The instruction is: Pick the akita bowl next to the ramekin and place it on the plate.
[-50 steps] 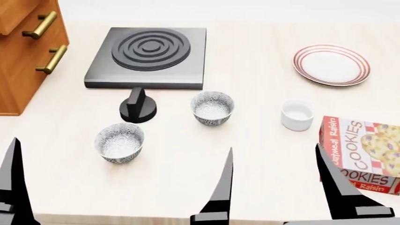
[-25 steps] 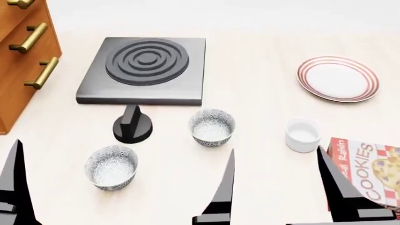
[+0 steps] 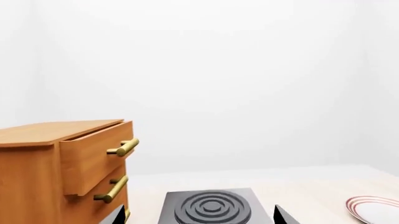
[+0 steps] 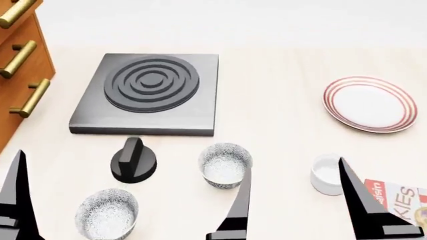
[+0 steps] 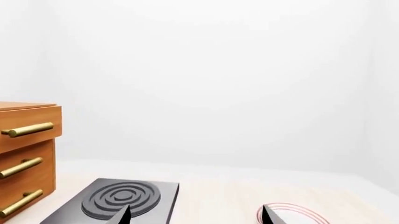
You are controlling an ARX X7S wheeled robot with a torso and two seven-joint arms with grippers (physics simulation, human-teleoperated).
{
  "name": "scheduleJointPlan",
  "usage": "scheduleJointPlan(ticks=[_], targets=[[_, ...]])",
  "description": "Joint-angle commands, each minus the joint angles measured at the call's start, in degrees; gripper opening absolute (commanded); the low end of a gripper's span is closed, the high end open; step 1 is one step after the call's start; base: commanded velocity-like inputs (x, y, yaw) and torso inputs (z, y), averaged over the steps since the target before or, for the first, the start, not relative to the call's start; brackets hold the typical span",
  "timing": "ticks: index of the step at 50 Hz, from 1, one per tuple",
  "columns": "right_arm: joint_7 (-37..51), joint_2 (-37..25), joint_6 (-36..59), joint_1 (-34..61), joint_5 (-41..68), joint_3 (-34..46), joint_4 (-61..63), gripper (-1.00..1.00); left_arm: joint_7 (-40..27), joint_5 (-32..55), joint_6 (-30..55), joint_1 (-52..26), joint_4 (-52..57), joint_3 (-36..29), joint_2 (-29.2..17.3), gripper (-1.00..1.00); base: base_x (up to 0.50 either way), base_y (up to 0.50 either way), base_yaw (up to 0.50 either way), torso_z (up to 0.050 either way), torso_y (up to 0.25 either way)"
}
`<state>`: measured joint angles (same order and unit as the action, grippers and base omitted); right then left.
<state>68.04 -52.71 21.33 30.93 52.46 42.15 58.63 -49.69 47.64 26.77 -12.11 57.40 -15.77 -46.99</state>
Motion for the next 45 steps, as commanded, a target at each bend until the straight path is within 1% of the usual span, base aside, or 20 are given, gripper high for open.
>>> scheduleJointPlan(ticks=[1, 45], targets=[[0.28, -0.63, -0.73, 0.13, -0.18, 0.55, -0.12, 1.00, -0.32, 0.22, -0.28, -0.38, -0.09, -0.55, -0.21, 1.00, 0.26, 0.00, 0.00, 0.000, 0.000], [1.56, -2.40, -2.94, 1.38, -0.24, 2.89, 0.05, 1.00, -0.68, 0.23, -1.97, -0.57, -0.93, -1.87, -1.14, 1.00, 0.25, 0.00, 0.00, 0.000, 0.001]])
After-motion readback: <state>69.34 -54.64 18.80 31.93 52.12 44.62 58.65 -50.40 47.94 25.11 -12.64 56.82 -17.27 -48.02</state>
